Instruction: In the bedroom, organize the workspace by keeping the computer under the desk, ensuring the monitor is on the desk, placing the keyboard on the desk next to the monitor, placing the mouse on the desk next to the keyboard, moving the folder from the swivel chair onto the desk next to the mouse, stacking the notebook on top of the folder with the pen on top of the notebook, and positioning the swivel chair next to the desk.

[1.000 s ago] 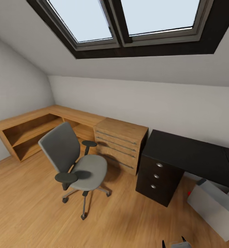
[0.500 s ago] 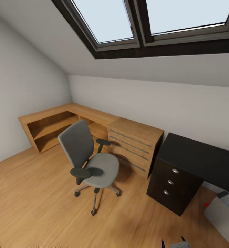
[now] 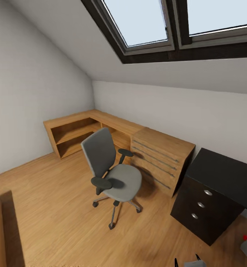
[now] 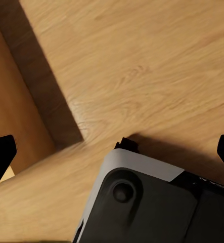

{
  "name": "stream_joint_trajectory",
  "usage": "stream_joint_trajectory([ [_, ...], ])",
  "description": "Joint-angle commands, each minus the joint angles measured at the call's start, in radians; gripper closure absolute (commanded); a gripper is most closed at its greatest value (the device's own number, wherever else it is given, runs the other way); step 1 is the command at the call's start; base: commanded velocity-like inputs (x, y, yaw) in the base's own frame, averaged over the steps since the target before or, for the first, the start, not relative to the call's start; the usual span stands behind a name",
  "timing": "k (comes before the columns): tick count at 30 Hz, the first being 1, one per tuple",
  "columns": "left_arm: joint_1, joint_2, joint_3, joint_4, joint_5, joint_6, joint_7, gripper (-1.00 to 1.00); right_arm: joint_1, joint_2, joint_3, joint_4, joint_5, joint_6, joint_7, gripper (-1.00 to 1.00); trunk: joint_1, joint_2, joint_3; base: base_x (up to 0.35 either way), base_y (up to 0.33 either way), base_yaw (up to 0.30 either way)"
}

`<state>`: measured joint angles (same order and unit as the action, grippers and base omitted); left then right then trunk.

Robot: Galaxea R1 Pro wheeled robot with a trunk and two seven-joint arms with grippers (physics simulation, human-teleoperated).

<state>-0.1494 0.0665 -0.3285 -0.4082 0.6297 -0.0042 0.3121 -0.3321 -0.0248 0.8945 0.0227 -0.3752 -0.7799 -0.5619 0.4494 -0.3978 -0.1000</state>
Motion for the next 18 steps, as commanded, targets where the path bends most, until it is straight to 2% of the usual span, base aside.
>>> stream_joint_trajectory([
  [1, -0.001, 0.001, -0.009, -0.001, 0.008, 0.0, 0.007, -1.0, -0.001, 0.0, 0.007, 0.002, -0.005, -0.008, -0.004, -1.0, 0.001, -0.002, -0.002, 0.0, 0.0, 0.284],
  [5, -0.001, 0.001, -0.009, -0.001, 0.008, 0.0, 0.007, -1.0, -0.001, -0.001, 0.005, 0.002, -0.006, -0.038, -0.007, -1.0, 0.001, -0.002, -0.002, 0.0, 0.0, 0.284],
  [6, -0.001, 0.0, -0.009, -0.001, 0.008, 0.0, 0.007, -1.0, -0.001, -0.001, 0.005, 0.002, -0.016, -0.063, -0.009, -1.0, 0.001, -0.002, -0.002, 0.0, 0.0, 0.284],
  [11, -0.001, 0.0, -0.009, -0.001, 0.007, 0.0, 0.007, -1.0, -0.001, -0.001, 0.005, 0.002, -0.053, -0.079, -0.009, -1.0, 0.001, -0.002, -0.002, 0.0, 0.0, 0.284],
  [18, -0.001, 0.001, -0.009, -0.001, 0.007, 0.0, 0.007, -1.0, -0.001, -0.001, 0.004, 0.002, -0.077, -0.095, -0.009, -1.0, 0.001, -0.002, -0.002, 0.0, 0.0, 0.284],
])
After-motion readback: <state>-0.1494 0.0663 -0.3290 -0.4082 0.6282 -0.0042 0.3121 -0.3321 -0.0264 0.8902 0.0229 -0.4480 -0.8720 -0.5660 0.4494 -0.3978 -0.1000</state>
